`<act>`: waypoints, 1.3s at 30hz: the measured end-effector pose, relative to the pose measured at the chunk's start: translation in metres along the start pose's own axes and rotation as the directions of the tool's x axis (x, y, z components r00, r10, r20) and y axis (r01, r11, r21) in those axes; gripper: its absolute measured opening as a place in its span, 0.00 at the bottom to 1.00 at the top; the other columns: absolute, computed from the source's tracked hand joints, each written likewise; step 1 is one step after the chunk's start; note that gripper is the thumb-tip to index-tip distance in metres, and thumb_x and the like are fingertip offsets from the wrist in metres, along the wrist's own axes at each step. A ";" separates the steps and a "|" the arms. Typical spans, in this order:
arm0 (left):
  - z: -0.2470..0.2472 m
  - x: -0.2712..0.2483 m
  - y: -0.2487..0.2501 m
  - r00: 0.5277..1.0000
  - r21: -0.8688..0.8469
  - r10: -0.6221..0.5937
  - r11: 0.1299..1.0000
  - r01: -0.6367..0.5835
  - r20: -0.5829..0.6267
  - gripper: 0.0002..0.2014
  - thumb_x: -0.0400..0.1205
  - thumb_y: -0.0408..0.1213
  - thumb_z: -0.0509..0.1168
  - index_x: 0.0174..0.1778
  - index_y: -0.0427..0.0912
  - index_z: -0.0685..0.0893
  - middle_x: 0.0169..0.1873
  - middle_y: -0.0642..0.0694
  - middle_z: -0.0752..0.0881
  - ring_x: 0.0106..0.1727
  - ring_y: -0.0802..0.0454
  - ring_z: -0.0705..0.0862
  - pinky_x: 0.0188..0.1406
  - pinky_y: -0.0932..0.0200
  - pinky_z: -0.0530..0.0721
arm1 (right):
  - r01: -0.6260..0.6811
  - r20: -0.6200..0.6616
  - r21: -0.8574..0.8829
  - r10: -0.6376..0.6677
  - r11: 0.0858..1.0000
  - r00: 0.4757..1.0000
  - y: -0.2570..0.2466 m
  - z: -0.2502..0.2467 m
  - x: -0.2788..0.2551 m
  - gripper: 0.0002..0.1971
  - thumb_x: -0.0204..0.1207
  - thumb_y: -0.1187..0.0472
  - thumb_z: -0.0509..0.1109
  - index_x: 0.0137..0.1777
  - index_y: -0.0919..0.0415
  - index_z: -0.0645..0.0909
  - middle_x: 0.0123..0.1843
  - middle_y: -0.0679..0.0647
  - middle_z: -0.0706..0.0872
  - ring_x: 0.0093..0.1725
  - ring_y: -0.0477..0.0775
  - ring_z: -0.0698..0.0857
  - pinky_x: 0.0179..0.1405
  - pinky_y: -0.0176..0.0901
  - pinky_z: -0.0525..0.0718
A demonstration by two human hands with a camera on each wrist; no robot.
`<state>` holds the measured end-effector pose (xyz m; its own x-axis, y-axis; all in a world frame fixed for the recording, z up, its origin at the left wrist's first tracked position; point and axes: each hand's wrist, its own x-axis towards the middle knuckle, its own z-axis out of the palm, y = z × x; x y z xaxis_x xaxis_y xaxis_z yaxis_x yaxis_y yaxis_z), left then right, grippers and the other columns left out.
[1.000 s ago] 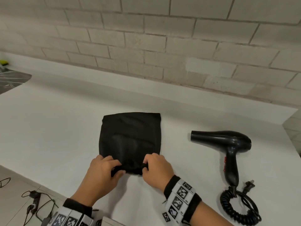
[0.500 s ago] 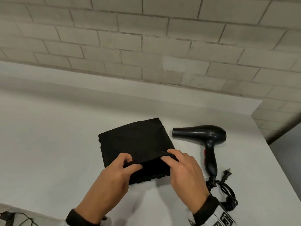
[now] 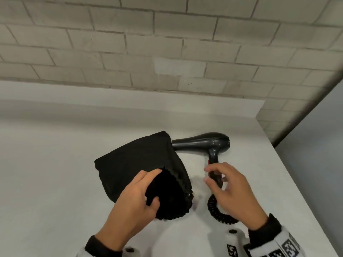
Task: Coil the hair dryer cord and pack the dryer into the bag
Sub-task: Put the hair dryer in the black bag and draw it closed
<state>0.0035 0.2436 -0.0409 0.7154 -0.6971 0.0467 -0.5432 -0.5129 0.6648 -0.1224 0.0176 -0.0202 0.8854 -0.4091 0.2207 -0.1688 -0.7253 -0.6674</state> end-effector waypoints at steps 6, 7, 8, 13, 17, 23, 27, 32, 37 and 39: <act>-0.002 0.010 -0.004 1.000 -0.002 -0.004 1.000 0.003 -0.031 0.33 0.77 0.40 0.75 0.75 0.62 0.71 0.54 0.74 0.72 0.55 0.69 0.78 0.50 0.83 0.72 | -0.532 0.027 -0.433 0.600 0.728 0.800 0.079 -0.011 0.022 0.29 0.75 0.35 0.64 0.63 0.59 0.71 0.60 0.60 0.82 0.57 0.63 0.82 0.55 0.54 0.82; -0.002 0.012 -0.004 0.999 0.000 -0.003 1.000 0.003 -0.035 0.33 0.77 0.40 0.75 0.75 0.62 0.71 0.54 0.74 0.72 0.55 0.69 0.78 0.50 0.83 0.72 | -0.568 0.060 -0.407 0.642 0.715 0.765 0.081 -0.009 0.022 0.31 0.74 0.32 0.63 0.61 0.60 0.70 0.59 0.60 0.81 0.54 0.61 0.81 0.52 0.50 0.82; -0.002 0.014 -0.004 0.999 -0.001 -0.001 1.000 0.001 -0.037 0.32 0.76 0.40 0.76 0.75 0.62 0.71 0.54 0.74 0.72 0.55 0.69 0.78 0.50 0.83 0.72 | -0.597 0.107 -0.365 0.669 0.715 0.736 0.080 -0.005 0.022 0.34 0.72 0.30 0.63 0.60 0.61 0.69 0.58 0.59 0.81 0.53 0.58 0.81 0.49 0.47 0.80; 0.001 0.021 -0.006 1.000 0.000 0.003 1.000 -0.003 -0.027 0.32 0.77 0.41 0.75 0.75 0.61 0.71 0.55 0.72 0.73 0.56 0.68 0.78 0.51 0.81 0.73 | -0.622 0.138 -0.283 0.673 0.730 0.727 0.066 0.024 0.026 0.42 0.69 0.27 0.65 0.67 0.60 0.61 0.56 0.57 0.70 0.61 0.62 0.80 0.56 0.49 0.80; 0.002 0.027 -0.007 0.999 0.004 -0.003 1.000 0.003 -0.032 0.31 0.77 0.41 0.75 0.75 0.61 0.71 0.54 0.72 0.73 0.54 0.65 0.79 0.51 0.78 0.75 | -0.574 0.126 -0.261 0.617 0.776 0.777 0.058 0.037 0.035 0.27 0.77 0.37 0.63 0.67 0.54 0.67 0.54 0.56 0.70 0.52 0.63 0.83 0.55 0.50 0.82; -0.003 0.036 -0.010 0.998 0.005 -0.012 1.000 0.012 -0.055 0.31 0.77 0.41 0.75 0.75 0.60 0.72 0.53 0.71 0.73 0.51 0.64 0.80 0.47 0.79 0.75 | -0.598 0.169 -0.156 0.617 0.786 0.768 0.063 0.028 0.037 0.19 0.77 0.42 0.64 0.59 0.55 0.73 0.51 0.56 0.80 0.45 0.55 0.83 0.43 0.45 0.83; -0.006 0.046 -0.010 0.998 -0.002 -0.032 0.999 0.032 -0.061 0.31 0.77 0.41 0.75 0.76 0.57 0.73 0.52 0.68 0.75 0.49 0.62 0.80 0.44 0.80 0.75 | -0.598 0.177 0.138 0.575 0.789 0.799 0.060 0.010 0.024 0.13 0.81 0.49 0.65 0.59 0.55 0.73 0.45 0.54 0.85 0.41 0.51 0.85 0.34 0.39 0.78; -0.005 0.070 0.000 0.997 0.033 -0.066 0.997 0.066 -0.027 0.32 0.79 0.44 0.73 0.79 0.53 0.70 0.54 0.58 0.77 0.51 0.59 0.78 0.44 0.78 0.71 | -0.662 0.159 0.337 0.653 0.669 0.741 0.052 -0.011 -0.002 0.11 0.79 0.44 0.65 0.54 0.48 0.75 0.42 0.58 0.84 0.42 0.60 0.86 0.51 0.64 0.85; 0.000 0.104 0.020 0.990 0.030 -0.141 0.989 0.142 -0.021 0.33 0.81 0.43 0.70 0.82 0.46 0.67 0.63 0.47 0.78 0.58 0.48 0.83 0.58 0.65 0.79 | -0.611 0.080 0.414 0.642 0.675 0.763 0.032 -0.025 -0.026 0.04 0.81 0.49 0.65 0.53 0.44 0.75 0.40 0.61 0.85 0.38 0.58 0.86 0.45 0.60 0.85; 0.002 0.116 0.030 0.984 0.017 -0.177 0.984 0.177 0.001 0.32 0.81 0.41 0.68 0.82 0.44 0.67 0.69 0.44 0.76 0.52 0.43 0.87 0.57 0.55 0.86 | -0.566 0.038 0.408 0.606 0.717 0.795 0.021 -0.030 -0.033 0.04 0.81 0.52 0.65 0.54 0.43 0.75 0.38 0.63 0.85 0.36 0.57 0.85 0.42 0.54 0.82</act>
<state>0.0690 0.1468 -0.0168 0.7998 -0.5959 -0.0724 -0.4153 -0.6364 0.6501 -0.1682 -0.0004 -0.0206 0.6181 -0.7433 -0.2558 -0.4451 -0.0627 -0.8933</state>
